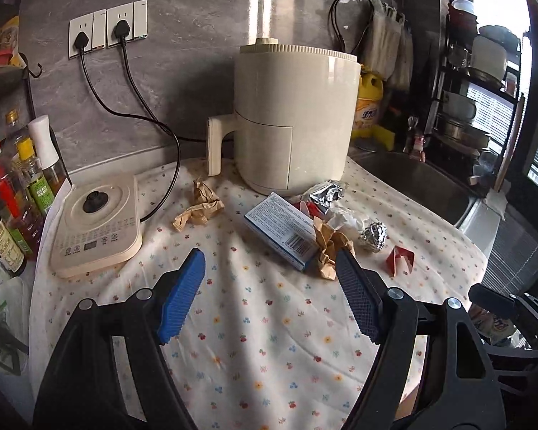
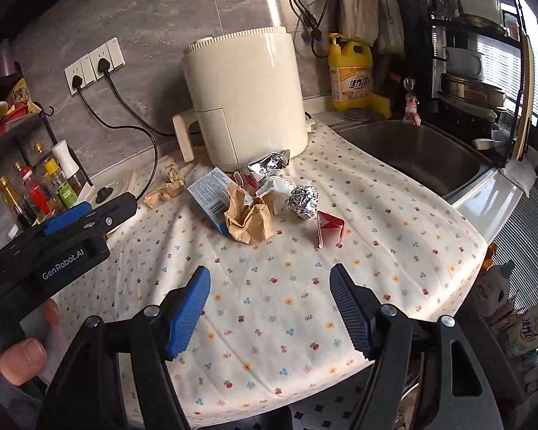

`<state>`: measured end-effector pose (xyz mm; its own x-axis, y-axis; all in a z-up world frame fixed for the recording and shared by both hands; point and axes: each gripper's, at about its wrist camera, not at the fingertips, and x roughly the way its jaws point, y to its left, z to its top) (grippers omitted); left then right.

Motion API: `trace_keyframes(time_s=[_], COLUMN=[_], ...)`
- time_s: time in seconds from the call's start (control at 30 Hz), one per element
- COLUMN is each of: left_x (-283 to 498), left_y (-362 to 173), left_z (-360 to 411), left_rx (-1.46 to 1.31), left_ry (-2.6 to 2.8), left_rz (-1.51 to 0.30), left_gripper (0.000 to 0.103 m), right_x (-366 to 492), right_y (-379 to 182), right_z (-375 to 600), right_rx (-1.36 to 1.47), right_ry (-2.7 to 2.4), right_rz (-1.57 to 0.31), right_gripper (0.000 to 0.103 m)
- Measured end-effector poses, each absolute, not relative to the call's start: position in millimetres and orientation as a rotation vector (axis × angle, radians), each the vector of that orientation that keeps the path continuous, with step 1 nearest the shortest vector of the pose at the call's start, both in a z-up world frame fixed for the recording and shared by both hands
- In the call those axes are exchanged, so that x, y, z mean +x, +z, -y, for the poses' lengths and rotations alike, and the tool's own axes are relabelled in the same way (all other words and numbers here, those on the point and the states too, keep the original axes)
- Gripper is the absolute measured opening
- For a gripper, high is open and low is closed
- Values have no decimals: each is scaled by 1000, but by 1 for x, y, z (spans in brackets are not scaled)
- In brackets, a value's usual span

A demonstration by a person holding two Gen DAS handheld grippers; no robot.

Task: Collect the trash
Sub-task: 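Bring both open grippers back toward the remaining trash on the counter, then lower the left gripper onto the crumpled brown paper and close on it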

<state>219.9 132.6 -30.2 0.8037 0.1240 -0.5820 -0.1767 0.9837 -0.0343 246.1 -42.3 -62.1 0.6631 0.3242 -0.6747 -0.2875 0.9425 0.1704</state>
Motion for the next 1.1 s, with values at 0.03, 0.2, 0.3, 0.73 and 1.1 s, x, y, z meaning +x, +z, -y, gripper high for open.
trace_keyframes(time_s=[0.03, 0.2, 0.3, 0.73, 1.1], left_x=[225, 247, 259, 313, 346], left_y=[-32, -43, -51, -79, -109], left_z=[-134, -145, -148, -129, -100], left_rx=[-87, -108, -123, -99, -98], left_ry=[161, 154, 134, -19, -138], left_rz=[-619, -643, -658, -730, -850], left_gripper=[75, 75, 75, 59, 19], right_x=[251, 275, 286, 331, 332], right_y=[-64, -76, -84, -102, -109], right_z=[40, 32, 31, 44, 72], right_rx=[47, 44, 50, 82, 109], right_ry=[344, 333, 323, 222, 133], right_rz=[-777, -813, -840, -884, -896], right_gripper=[68, 68, 68, 67, 66])
